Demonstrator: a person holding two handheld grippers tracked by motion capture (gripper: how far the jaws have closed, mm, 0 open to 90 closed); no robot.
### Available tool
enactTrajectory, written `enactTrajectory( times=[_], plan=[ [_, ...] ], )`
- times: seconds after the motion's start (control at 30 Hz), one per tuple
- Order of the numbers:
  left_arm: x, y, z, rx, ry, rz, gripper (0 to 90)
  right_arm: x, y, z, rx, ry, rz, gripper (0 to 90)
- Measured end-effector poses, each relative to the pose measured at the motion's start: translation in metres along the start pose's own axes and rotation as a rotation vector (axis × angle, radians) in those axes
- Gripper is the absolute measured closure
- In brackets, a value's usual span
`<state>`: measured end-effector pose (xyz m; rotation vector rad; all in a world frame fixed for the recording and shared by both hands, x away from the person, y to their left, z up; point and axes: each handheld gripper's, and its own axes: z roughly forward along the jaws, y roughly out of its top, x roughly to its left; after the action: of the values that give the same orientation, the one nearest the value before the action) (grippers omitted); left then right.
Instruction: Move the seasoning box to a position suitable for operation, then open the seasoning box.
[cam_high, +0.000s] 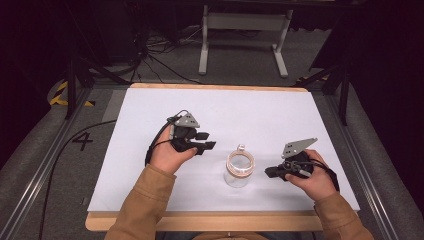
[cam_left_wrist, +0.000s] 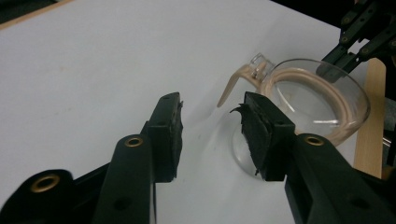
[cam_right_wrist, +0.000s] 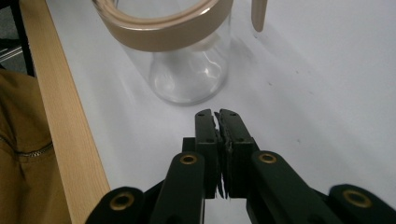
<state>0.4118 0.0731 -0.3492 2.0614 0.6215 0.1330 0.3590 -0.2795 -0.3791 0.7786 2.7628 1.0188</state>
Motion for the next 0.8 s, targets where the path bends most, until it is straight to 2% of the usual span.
enactTrajectory(
  times=[0.07, 0.1, 0.3, 0.43, 0.57, 0.67, 0.8],
  plan=[
    [0.000, 0.001, 0.001, -0.008, -0.008, 0.004, 62.0, 0.000, -0.003, -0.002, -0.003, -0.006, 0.008, 87.4],
    [-0.001, 0.004, 0.004, -0.026, -0.035, -0.001, 62.0, 0.000, -0.003, -0.002, -0.003, -0.006, 0.008, 87.4],
    [-0.007, 0.012, 0.020, -0.112, -0.074, 0.004, 67.4, -0.001, -0.012, -0.007, -0.007, -0.031, 0.029, 87.2],
    [-0.007, 0.015, 0.032, -0.106, -0.089, 0.005, 73.5, 0.000, -0.015, -0.009, -0.009, -0.038, 0.039, 87.1],
    [-0.005, 0.015, 0.047, -0.103, -0.095, -0.008, 71.0, 0.000, -0.018, -0.008, -0.006, -0.041, 0.043, 87.0],
    [-0.001, 0.016, 0.057, -0.106, -0.126, -0.035, 72.9, 0.001, -0.021, -0.008, -0.006, -0.042, 0.049, 86.8],
    [0.000, 0.016, 0.069, -0.114, -0.141, -0.043, 73.2, 0.002, -0.025, -0.009, 0.000, -0.046, 0.056, 86.6]
  ],
)
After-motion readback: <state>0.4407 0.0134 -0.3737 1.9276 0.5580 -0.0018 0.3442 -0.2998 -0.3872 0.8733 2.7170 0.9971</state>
